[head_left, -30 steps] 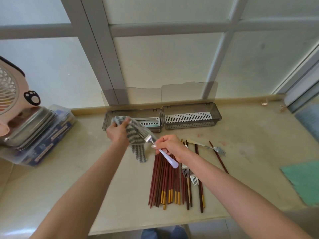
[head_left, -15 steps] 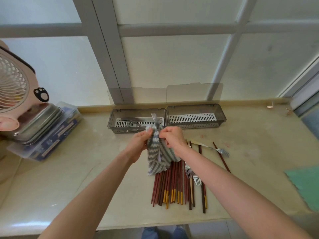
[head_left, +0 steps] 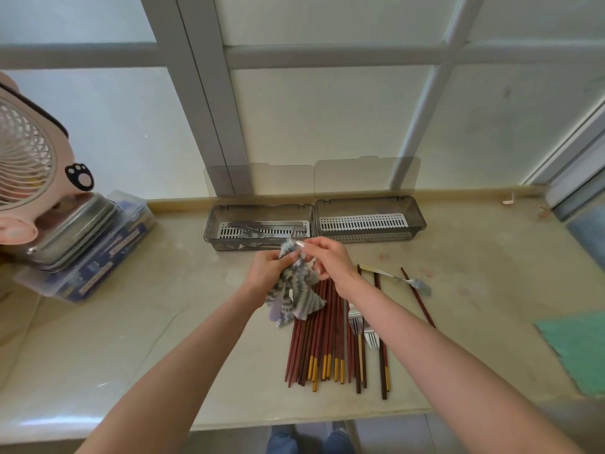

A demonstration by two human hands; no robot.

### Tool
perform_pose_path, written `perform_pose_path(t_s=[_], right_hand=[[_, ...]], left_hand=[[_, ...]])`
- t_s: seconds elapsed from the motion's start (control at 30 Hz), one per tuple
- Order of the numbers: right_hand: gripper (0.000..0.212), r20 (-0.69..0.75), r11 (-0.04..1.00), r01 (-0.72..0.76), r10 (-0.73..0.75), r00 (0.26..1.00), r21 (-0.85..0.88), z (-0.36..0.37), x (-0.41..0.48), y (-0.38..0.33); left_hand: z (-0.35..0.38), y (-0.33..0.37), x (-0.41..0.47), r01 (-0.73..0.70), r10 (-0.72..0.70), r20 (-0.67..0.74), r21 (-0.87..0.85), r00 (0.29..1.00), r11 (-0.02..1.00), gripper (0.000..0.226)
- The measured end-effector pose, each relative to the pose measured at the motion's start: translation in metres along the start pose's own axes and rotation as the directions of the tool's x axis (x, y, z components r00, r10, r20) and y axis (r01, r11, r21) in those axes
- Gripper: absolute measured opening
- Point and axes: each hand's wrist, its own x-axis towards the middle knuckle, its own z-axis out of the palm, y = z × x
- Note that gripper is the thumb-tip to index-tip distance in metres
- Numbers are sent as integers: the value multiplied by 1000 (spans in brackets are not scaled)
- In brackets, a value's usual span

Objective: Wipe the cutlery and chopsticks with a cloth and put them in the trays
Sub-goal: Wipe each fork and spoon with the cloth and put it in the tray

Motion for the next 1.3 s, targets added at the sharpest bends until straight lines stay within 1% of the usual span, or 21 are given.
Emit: perform_pose_path(t_s=[0.07,0.2,0.27,0.37,0.47,0.53,0.6,0.63,0.67,0.73,0.8,0.9,0.97,1.0,1.03,1.07,1.1,1.13,1.17,1.2,1.3], right_hand=[[19,31,998,-31,29,999,53,0,2,1],[7,29,994,-48,45,999,101,3,4,3],[8,-30,993,-21,25,999,120,0,5,-1],[7,-139,984,47,-23,990,173,-6,11,-13],[9,-180,975,96,-60,982,200,-2,11,-15],[18,-135,969,42,-9,991,243,3,9,-8],[21,-49,985,-48,57,997,167,11,4,0],[17,-30,992,-69,73,997,107,16,2,3],[12,-34,995,-67,69,997,71,19,3,5],[10,-75,997,-45,50,996,67,23,8,5],[12,-111,989,-32,49,993,143,22,14,1],[11,-160,948,-41,96,982,315,25,30,-5],[13,-187,932,-40,114,976,360,25,39,-3],[13,-205,943,-42,116,972,330,27,45,-3],[13,-224,968,-44,102,969,248,30,52,-1],[13,-238,995,-35,57,970,98,32,60,0],[13,-238,993,-8,-20,971,-115,32,68,1],[12,-214,937,41,-121,969,-346,33,76,0],[12,-165,839,96,-216,962,-536,34,84,0],[14,-113,732,144,-290,950,-666,34,92,-1],[16,11,462,211,-398,918,-861,41,120,0]], left_hand=[[1,1,-4,-30,30,13,30,999,999,22],[-3,0,-9,1,2,105,-30,994,1000,21],[-5,0,-14,43,-39,153,-24,987,999,22],[-6,-7,-21,76,-75,168,0,983,997,25],[-7,-11,-24,76,-69,158,-34,985,997,24],[-6,-11,-21,56,-48,132,-51,990,997,25],[-6,-10,-18,34,-27,94,-76,995,996,24],[-7,-11,-17,31,-23,80,-99,997,995,22],[-6,-10,-16,32,-23,75,-121,997,992,21],[-6,-9,-16,49,-39,76,-145,996,988,20],[-4,-5,-15,66,-57,72,-133,996,989,22],[-13,-5,-12,91,-88,26,-120,996,989,24],[-21,-12,-11,110,-114,-13,-163,993,980,25],[-25,-18,-11,127,-136,-37,-193,990,973,25],[-31,-24,-11,145,-162,-63,-220,985,965,25],[-36,-30,-11,161,-186,-84,-241,979,957,26],[-40,-33,-11,172,-201,-95,-254,975,952,26],[-44,-36,-11,175,-209,-104,-264,972,948,26],[-48,-36,-12,173,-210,-111,-276,971,946,26],[-50,-34,-13,168,-207,-113,-285,972,944,25],[-58,-29,-12,161,-215,-128,-335,968,928,25]])
